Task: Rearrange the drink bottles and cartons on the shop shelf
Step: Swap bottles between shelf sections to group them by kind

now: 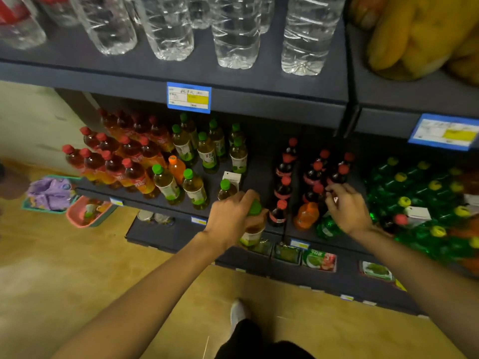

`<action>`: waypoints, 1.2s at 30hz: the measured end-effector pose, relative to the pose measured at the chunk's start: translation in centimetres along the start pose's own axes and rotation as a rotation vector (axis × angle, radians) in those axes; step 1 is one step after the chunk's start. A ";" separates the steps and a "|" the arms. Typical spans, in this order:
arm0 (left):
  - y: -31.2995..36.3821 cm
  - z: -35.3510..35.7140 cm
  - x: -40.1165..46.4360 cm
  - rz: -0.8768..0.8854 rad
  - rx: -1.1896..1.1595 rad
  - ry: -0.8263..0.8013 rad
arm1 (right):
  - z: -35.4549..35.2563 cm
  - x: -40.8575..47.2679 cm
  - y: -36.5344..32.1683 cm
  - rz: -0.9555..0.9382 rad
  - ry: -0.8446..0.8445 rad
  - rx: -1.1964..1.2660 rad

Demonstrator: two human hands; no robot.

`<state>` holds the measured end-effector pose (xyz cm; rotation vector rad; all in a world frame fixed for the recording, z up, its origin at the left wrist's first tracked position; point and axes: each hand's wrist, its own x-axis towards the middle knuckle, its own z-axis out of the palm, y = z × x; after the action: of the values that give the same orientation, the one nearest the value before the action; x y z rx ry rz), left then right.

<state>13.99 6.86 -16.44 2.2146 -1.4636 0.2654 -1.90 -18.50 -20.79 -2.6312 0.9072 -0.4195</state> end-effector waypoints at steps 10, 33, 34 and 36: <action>3.2 -4.5 -2.8 -0.060 0.054 0.007 | -1.1 -6.2 0.5 0.019 0.018 0.117; -9.1 -9.6 3.0 -0.181 -0.073 0.046 | -1.5 -1.0 -11.8 -0.091 0.048 0.275; -10.0 -9.7 3.2 -0.195 -0.100 0.052 | -1.2 -0.5 -13.2 -0.095 0.046 0.285; -11.8 -9.8 3.5 -0.239 -0.133 0.068 | -0.4 0.6 -15.7 -0.111 0.051 0.302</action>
<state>27.09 12.53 -9.70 2.2226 -1.1332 0.1573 6.86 -7.30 -14.20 -2.4081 0.6554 -0.6031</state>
